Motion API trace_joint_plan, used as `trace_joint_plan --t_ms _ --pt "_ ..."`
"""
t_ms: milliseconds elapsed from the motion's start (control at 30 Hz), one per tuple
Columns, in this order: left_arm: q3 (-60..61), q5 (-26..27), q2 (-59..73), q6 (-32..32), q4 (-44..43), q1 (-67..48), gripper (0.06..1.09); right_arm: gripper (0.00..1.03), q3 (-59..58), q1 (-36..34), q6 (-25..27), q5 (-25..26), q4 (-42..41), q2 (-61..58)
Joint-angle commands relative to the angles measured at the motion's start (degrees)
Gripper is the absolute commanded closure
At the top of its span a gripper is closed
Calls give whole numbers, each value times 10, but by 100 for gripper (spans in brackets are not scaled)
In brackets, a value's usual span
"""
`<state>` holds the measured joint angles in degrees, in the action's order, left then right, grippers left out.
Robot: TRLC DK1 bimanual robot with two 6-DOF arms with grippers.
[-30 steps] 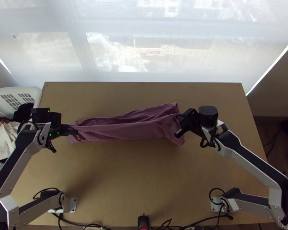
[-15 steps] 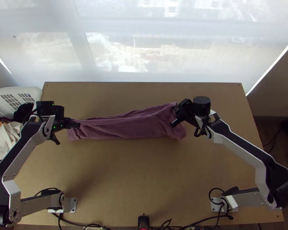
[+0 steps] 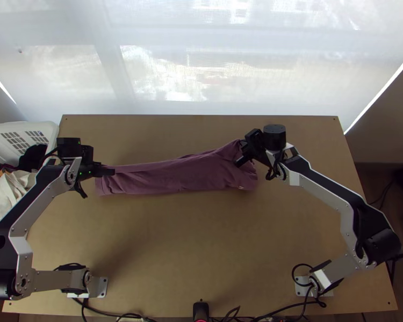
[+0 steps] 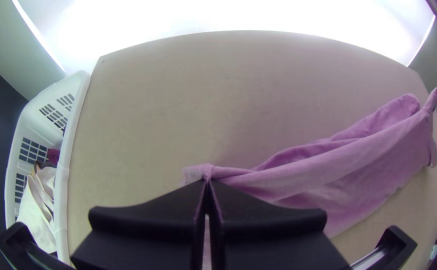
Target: Fold the t-shirt
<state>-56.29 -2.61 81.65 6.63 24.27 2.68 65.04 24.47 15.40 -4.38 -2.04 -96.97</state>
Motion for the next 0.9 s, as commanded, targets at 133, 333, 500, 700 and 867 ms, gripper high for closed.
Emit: trace_joint_plan --t_ms 133,333,500,700,867 --pt "-7 1 39 0 -12 0 105 100 19 -7 5 1 -10 -56" --pt "-7 1 55 0 -23 0 105 100 20 -8 10 1 -16 -76" --pt "-7 1 67 -1 -33 0 105 100 19 -7 8 1 -23 -89" --pt "-10 1 84 0 -39 -7 92 63 15 -7 6 1 -24 -99" --pt "-23 1 95 -8 17 -14 13 6 12 -6 -5 1 -23 -90"
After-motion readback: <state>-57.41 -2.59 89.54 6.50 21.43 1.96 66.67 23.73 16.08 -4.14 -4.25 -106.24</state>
